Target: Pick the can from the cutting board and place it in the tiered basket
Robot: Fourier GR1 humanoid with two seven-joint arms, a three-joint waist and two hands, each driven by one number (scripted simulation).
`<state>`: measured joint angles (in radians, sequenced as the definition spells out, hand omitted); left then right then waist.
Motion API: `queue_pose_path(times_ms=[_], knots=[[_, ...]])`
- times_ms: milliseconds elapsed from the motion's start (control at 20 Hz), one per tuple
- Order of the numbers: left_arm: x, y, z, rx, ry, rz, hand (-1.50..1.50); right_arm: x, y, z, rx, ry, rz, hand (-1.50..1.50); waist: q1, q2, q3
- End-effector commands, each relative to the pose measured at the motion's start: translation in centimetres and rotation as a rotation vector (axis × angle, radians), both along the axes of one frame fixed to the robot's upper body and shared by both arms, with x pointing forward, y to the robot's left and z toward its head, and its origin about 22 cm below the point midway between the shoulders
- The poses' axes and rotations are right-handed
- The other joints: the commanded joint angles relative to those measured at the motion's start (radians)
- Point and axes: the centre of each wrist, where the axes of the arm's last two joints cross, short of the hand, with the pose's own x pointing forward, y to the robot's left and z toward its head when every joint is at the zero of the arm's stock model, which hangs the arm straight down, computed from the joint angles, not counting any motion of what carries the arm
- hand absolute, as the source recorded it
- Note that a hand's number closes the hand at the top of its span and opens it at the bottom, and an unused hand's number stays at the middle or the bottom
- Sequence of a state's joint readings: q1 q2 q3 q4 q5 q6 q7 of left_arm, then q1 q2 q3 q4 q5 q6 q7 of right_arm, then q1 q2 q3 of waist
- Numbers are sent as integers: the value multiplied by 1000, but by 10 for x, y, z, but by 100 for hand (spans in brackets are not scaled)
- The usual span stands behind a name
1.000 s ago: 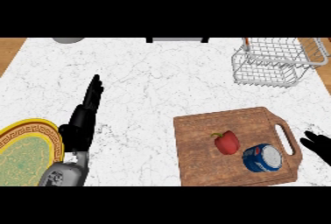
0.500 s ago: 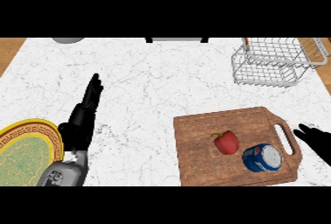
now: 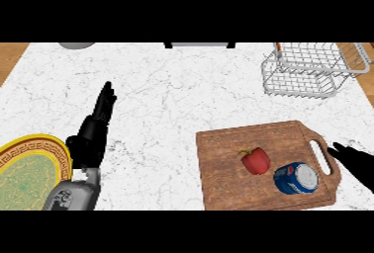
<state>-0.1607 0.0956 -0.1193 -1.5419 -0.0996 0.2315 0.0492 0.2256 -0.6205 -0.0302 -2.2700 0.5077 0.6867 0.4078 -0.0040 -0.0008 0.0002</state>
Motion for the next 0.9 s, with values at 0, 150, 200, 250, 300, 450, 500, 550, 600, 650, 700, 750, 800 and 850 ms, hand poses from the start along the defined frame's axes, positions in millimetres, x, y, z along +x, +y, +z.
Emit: queue_pose_path(times_ms=[0, 150, 200, 250, 300, 450, 500, 550, 600, 650, 700, 750, 800, 850], knots=[[-2, 9, -1, 2, -2, -14, 0, 1, -19, -23, 35, -5, 17, -150, -2, 0, 0], [-10, -5, 5, -4, -22, -4, 0, 6, -8, -23, 59, -27, 19, -150, 3, 0, 0], [2, 6, -6, 7, -10, 8, 0, 10, -2, -18, 55, 1, 32, -150, 2, 1, 0], [0, 0, -15, -5, -2, -23, 0, -19, 5, -20, 41, 3, 42, -150, -5, 0, 0], [11, 3, -5, 10, -2, -4, 0, 1, 12, -48, 46, 19, 48, -150, 1, 1, 0], [9, 3, 4, 8, 6, -5, 0, 0, 16, 2, 40, -1, 46, -150, 2, 0, -1], [6, -6, -17, 2, 11, -8, 0, 18, 19, -10, 38, 11, 42, -150, 3, 1, -1], [-5, -8, 20, 3, 3, 2, 0, 18, 0, -13, 52, 26, 39, -150, 5, 0, 0], [-11, -14, -12, 1, -5, -5, 0, 14, 7, -30, 61, 31, 35, -150, 3, 0, 0], [8, -11, -3, 3, 5, 5, 0, 9, 16, -19, 56, 15, 37, -150, 1, 0, 0], [4, -10, 0, 6, -10, 1, 0, 25, 6, -15, 60, 39, 38, -150, 3, 1, 0], [-4, 4, -10, 8, 8, -8, 0, 22, 19, -33, 49, 46, 26, -150, 4, 1, 0], [-9, -15, -13, 4, 13, 7, 0, 31, 5, -33, 52, 37, 34, -150, 4, 1, 0], [-16, -3, 7, 20, -20, -13, 0, 23, 12, -36, 47, 65, 31, -150, 5, 0, 0]])
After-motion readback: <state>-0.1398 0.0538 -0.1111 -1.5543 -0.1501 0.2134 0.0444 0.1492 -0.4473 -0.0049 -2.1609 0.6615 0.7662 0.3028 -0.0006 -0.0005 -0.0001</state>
